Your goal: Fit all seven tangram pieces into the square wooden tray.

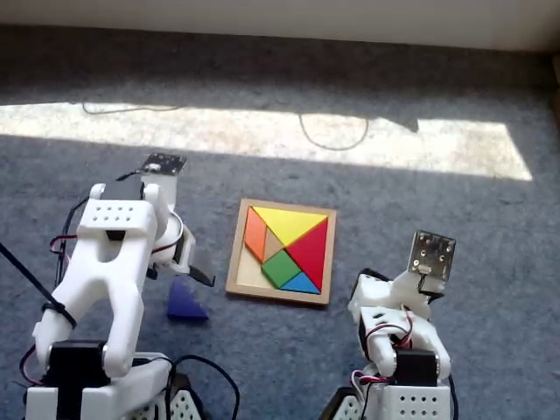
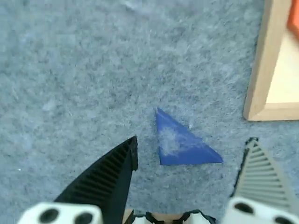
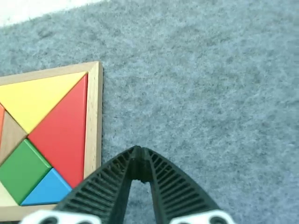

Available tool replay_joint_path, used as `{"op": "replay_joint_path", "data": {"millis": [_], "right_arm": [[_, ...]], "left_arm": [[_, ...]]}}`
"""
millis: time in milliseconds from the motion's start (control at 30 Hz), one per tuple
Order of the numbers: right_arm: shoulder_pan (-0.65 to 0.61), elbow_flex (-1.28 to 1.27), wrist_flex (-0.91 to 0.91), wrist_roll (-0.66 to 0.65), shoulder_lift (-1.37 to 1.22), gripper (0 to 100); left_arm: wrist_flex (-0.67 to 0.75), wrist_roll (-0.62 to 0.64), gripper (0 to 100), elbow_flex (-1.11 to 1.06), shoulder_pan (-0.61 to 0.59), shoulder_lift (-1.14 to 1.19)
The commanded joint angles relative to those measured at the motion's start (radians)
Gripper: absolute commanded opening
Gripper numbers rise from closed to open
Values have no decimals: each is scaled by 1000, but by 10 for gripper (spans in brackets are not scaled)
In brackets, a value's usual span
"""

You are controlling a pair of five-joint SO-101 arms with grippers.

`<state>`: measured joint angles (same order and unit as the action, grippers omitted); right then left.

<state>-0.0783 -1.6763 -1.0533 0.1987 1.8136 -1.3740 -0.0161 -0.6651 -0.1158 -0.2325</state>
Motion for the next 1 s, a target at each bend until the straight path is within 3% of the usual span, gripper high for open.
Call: {"op": "replay_joint_path", "data": {"millis": [0,200,367,500,667,767,967], "right_arm": [[10,-133,1,-9,13,3],[10,-133,1,-9,13,3],[10,-133,1,-9,13,3],[10,-133,1,-9,13,3],[10,-133,1,-9,13,3],[10,-133,1,-9,13,3],[10,-133,1,-9,13,3]], "left_arm": [[-9,98,344,-51,-33,-45],[-3,278,344,-110,-30,-45],[17,345,344,-183,36,-38],[161,463,344,-259,61,-38],[393,511,340,-383,61,-36],[404,525,287,-383,58,-38],[404,520,81,-383,58,-44]]}}
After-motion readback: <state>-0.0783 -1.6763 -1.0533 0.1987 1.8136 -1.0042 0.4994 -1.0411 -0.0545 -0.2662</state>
